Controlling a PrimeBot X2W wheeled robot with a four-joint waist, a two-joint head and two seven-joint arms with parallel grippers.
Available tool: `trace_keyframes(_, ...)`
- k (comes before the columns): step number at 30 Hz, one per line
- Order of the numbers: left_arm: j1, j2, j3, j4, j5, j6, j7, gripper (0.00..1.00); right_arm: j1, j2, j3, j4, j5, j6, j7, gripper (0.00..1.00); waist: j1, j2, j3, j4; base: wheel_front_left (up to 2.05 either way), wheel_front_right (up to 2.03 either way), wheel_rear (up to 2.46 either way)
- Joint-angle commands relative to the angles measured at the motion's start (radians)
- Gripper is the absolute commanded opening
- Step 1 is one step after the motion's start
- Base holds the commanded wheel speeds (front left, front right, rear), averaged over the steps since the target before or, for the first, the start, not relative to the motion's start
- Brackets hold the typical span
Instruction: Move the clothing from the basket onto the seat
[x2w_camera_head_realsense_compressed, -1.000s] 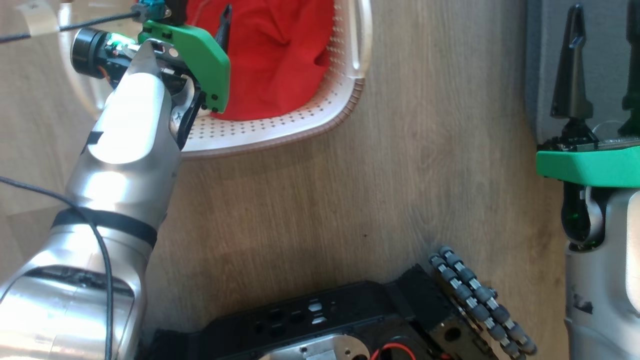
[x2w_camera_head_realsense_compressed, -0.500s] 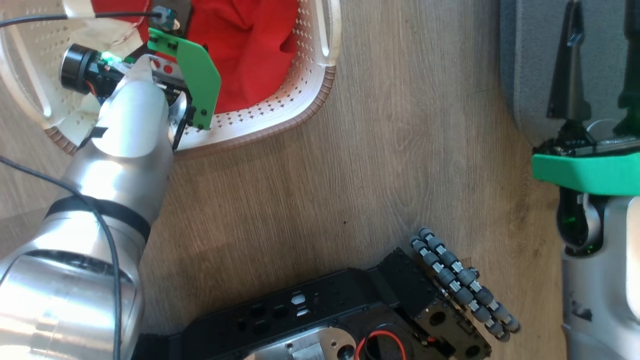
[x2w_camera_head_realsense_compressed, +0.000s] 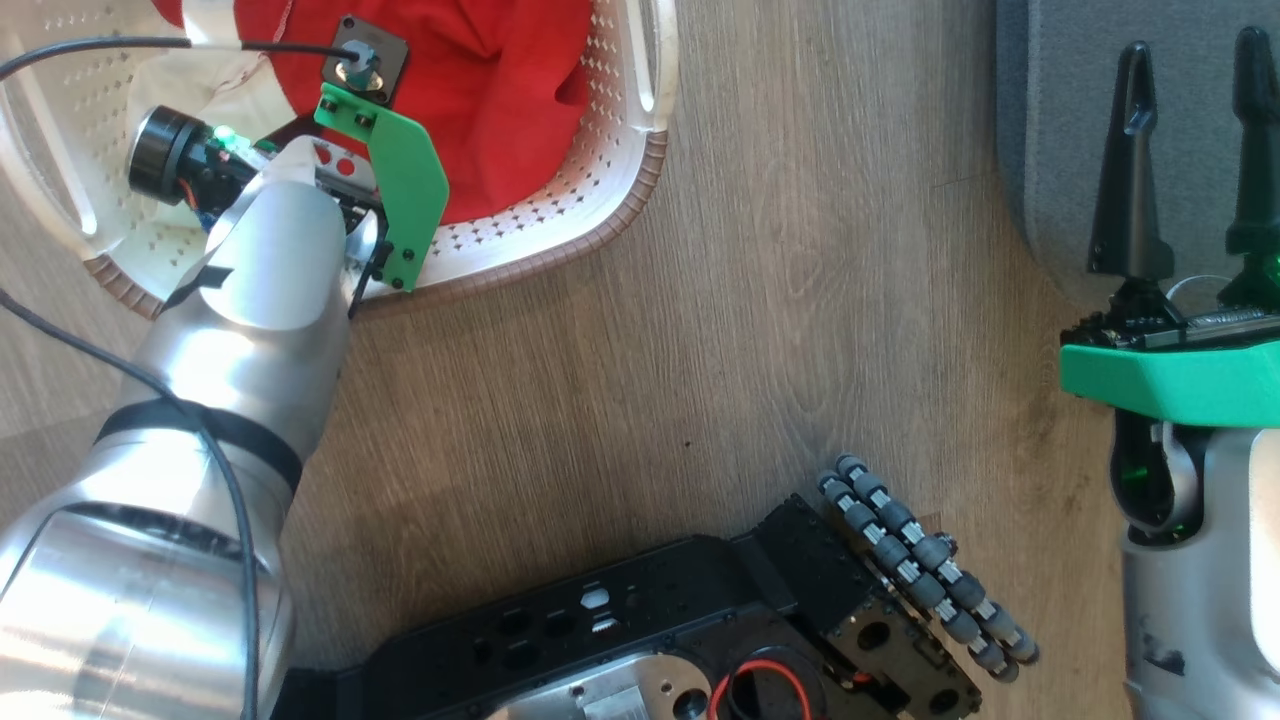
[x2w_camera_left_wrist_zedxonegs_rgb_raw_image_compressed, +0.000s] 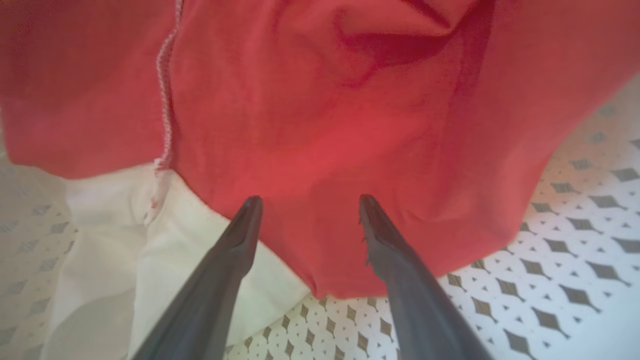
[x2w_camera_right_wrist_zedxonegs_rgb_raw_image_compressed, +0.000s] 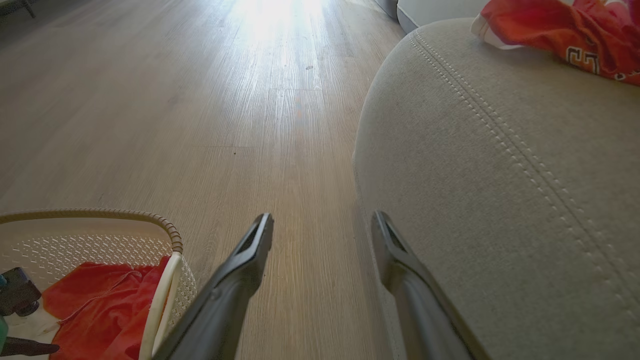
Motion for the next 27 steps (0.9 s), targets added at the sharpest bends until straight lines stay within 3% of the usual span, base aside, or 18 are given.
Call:
trace_keyframes(1,0.038,0.012,0.009,-0.008,-0.022,-0.010,0.002,1.00,0.056,-0.003,0.007,-0.034,0.005,0.000,-0.006,1.00,0.0000,0.0000,0.000,0.000,0.00,0.00,0.00)
trace_keyframes(12,0.068,0.011,-0.022,-0.097,-0.154,-0.050,-0.043,1.00,0.070,-0.003,0.014,-0.036,-0.006,0.000,-0.006,1.00,0.0000,0.0000,-0.002,-0.009,0.00,0.00,0.00)
trace_keyframes(27,0.093,0.011,-0.206,-0.185,-0.331,-0.007,-0.036,1.00,0.102,-0.003,0.010,-0.045,-0.007,0.000,-0.006,1.00,0.0000,0.0000,0.009,-0.011,0.00,0.00,0.00)
